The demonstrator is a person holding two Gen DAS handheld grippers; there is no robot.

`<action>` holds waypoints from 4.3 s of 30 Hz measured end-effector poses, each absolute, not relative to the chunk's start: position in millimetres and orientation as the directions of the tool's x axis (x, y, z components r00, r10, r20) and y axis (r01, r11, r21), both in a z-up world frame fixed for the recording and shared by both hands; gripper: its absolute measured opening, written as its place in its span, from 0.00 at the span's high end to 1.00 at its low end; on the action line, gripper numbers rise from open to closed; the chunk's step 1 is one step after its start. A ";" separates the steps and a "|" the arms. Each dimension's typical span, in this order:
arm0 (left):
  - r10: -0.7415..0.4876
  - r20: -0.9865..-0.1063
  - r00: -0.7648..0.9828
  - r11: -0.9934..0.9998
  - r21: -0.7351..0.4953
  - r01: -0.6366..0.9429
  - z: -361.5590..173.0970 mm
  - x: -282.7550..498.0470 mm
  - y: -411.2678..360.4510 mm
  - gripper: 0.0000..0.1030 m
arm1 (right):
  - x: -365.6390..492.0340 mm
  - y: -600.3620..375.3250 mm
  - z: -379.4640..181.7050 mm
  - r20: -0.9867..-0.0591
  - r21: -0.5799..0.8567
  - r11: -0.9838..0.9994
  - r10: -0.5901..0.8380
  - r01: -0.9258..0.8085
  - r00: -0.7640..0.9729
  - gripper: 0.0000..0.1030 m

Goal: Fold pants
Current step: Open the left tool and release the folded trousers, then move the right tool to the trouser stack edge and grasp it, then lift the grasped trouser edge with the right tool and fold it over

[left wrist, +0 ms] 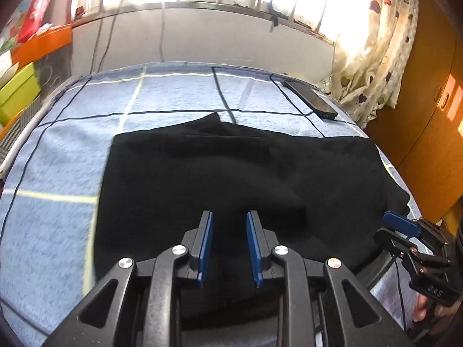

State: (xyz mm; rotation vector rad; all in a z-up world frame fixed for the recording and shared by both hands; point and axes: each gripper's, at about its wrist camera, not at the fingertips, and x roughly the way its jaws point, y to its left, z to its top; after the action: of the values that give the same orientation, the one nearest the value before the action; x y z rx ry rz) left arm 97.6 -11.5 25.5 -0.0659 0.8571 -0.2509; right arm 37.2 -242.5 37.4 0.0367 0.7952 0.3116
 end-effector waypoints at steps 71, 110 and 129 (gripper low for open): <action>-0.147 -0.703 0.696 0.987 -0.148 0.059 20.6 17.4 35.5 0.72 | 14.5 -360.2 25.0 -0.716 0.374 0.925 0.239 0.071 0.655 0.41; -0.107 -0.735 0.669 0.994 -0.085 0.065 10.5 61.1 10.3 0.68 | 78.0 -372.1 21.0 -0.650 0.553 0.820 0.316 0.145 0.691 0.40; -0.124 -0.730 0.672 0.992 -0.098 0.077 11.6 59.8 12.5 0.65 | 95.6 -348.6 67.9 -0.569 0.584 0.811 0.378 0.036 0.730 0.83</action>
State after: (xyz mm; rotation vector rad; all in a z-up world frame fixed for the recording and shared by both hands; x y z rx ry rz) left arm 59.8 12.5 11.6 -0.0612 0.8258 -0.1131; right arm 95.6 -348.6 67.9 0.6074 0.7376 0.2016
